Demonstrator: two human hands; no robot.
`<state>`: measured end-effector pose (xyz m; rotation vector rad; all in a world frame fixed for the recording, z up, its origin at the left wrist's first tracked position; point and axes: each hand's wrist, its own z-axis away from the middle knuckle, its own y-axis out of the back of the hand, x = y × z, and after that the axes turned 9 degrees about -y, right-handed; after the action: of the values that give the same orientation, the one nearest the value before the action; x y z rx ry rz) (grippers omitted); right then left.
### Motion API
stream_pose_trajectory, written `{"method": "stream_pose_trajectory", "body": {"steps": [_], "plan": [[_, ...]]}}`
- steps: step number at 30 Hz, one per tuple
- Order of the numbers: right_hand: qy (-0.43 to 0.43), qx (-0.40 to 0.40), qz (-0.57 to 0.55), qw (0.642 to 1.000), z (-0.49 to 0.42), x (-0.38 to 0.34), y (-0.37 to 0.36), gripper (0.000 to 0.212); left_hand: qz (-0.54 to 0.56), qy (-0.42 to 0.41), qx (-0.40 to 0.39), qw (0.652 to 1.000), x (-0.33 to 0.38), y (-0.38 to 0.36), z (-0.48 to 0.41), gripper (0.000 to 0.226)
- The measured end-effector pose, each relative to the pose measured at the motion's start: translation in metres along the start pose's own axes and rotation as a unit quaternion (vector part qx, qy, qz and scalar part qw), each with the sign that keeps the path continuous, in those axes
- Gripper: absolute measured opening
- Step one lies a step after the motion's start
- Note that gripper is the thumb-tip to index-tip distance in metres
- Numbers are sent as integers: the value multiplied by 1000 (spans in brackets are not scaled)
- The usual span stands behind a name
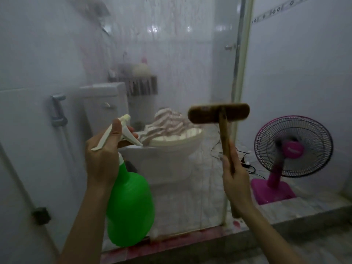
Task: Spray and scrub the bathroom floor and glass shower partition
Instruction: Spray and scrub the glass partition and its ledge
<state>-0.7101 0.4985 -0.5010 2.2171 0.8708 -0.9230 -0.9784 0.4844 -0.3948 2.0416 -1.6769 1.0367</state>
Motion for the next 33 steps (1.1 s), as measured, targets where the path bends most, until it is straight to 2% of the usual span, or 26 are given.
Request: {"method": "stream_pose_trajectory", "body": {"steps": [2, 4, 8, 11, 14, 17, 19, 21, 26, 28, 30, 32, 33], "plan": [[-17, -8, 23, 1000, 35, 28, 4, 51, 8, 3, -21, 1000, -12, 0, 6, 34], [-1, 9, 41, 999, 11, 25, 2, 50, 11, 7, -40, 999, -24, -3, 14, 34], [31, 30, -27, 999, -47, 0, 1, 51, 32, 4, -17, 999, -40, -11, 47, 32], [17, -12, -11, 1000, 10, 49, -2, 52, 47, -18, 4, 999, -43, -15, 75, 30], [-13, -62, 18, 998, 63, 84, 7, 52, 56, 8, 5, 998, -45, -18, 88, 32], [18, -39, 31, 999, 2, 39, 13, 52, 48, 34, -20, 998, -43, -27, 90, 29], [52, -15, 24, 998, -47, 1, 19, 51, 36, 31, -16, 999, -42, -32, 92, 28], [77, -8, 28, 997, -59, -6, 18, 52, 27, 36, 0, 999, -43, -34, 92, 29], [73, -119, 100, 985, 35, 69, 14, 56, -28, 38, 48, 998, -43, -29, 87, 45], [103, -133, 125, 978, 29, 50, 4, 57, -42, 19, 72, 996, -40, -24, 84, 43], [147, -122, 126, 973, 4, 1, -15, 58, -44, 14, 83, 995, -36, -16, 79, 35], [173, -114, 100, 973, -17, -39, -32, 57, -49, 16, 98, 994, -30, -5, 75, 27], [179, -113, 86, 974, -19, -48, -37, 57, -57, 17, 115, 992, -26, 1, 74, 31]]}}
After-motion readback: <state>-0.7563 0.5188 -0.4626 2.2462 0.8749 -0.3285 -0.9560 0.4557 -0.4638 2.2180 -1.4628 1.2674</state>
